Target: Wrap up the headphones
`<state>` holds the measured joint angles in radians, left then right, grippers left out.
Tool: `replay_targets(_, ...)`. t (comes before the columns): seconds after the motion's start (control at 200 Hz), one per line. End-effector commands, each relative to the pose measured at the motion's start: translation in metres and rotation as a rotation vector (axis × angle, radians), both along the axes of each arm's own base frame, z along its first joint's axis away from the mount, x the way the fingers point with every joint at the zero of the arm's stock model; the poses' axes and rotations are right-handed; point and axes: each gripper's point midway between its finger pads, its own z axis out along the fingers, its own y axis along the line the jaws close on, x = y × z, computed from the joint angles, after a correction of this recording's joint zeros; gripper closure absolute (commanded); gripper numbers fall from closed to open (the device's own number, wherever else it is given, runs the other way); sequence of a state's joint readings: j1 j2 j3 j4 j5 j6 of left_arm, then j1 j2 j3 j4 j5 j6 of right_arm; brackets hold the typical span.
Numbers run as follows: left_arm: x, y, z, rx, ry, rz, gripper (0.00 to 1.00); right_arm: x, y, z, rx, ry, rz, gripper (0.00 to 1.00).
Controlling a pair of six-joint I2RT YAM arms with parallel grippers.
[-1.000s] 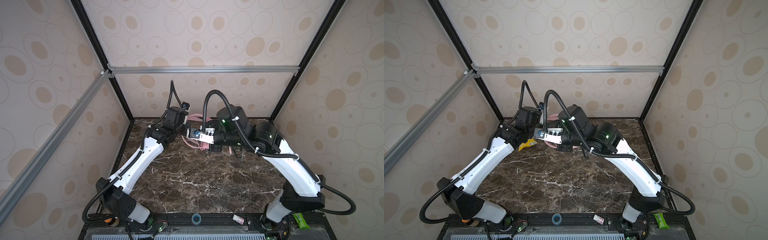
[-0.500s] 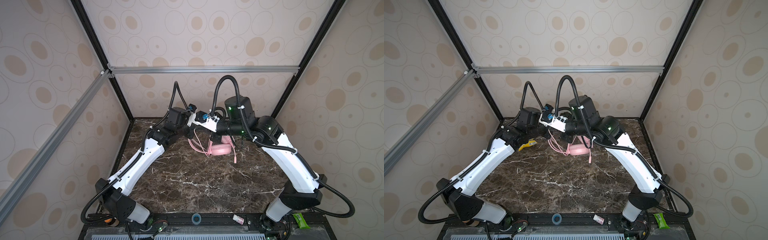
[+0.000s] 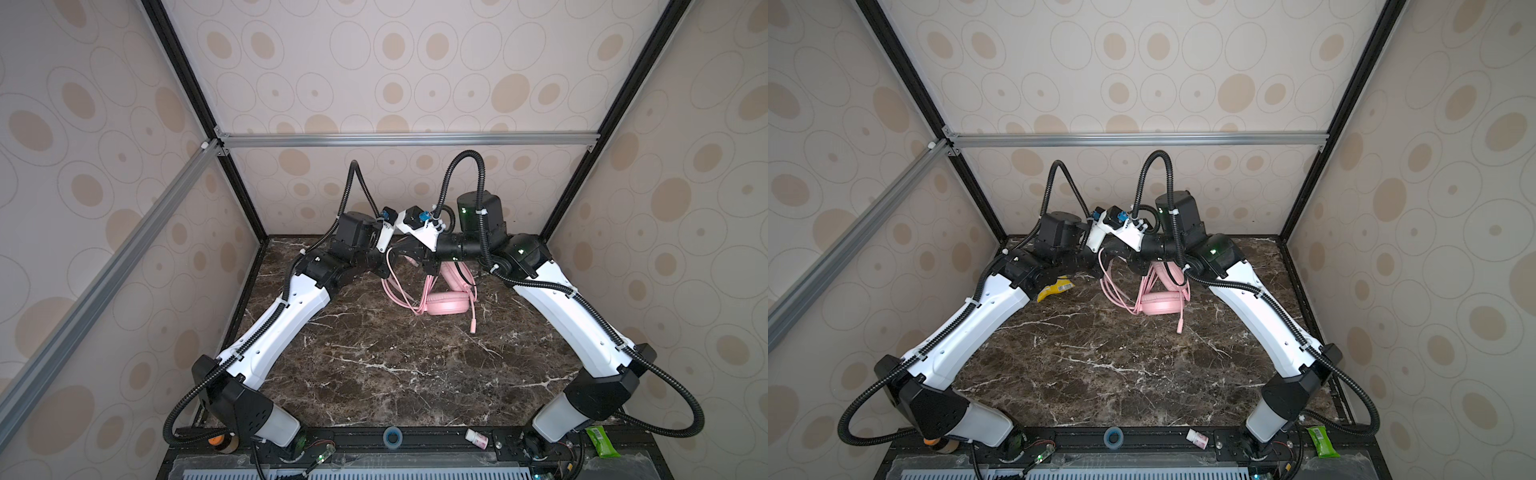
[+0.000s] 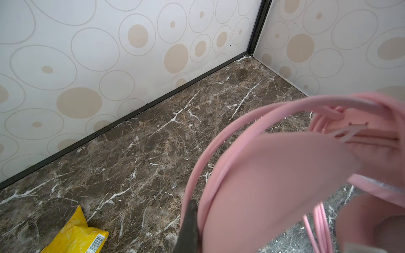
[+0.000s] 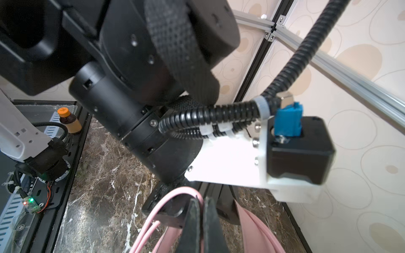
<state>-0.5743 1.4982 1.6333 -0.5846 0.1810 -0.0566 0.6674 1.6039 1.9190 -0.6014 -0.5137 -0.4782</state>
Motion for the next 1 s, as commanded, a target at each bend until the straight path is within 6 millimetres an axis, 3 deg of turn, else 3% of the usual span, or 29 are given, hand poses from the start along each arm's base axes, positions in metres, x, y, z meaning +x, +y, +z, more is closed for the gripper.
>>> replay_targets(0.0, -0.013, -0.013, 0.055, -0.13, -0.079, -0.069, 1.0, 0.007, -0.014, 0.007, 0.002, -0.057, -0.02, 1.0)
replay_targets(0.195, -0.013, -0.019, 0.061, -0.159, -0.076, -0.091, 1.0, 0.014, -0.027, -0.007, -0.036, -0.053, -0.041, 1.0)
replay_targets(0.365, -0.012, -0.023, 0.059, -0.157, -0.058, -0.107, 1.0, 0.015, -0.04, -0.006, -0.025, -0.069, -0.069, 1.0)
replay_targets(0.69, -0.012, -0.031, 0.072, -0.205, -0.055, -0.146, 1.0, 0.024, -0.065, -0.011, -0.032, -0.069, -0.126, 1.0)
replay_targets(0.995, -0.024, -0.041, 0.081, -0.255, -0.033, -0.221, 1.0, 0.026, -0.063, -0.015, -0.018, -0.053, -0.103, 0.99)
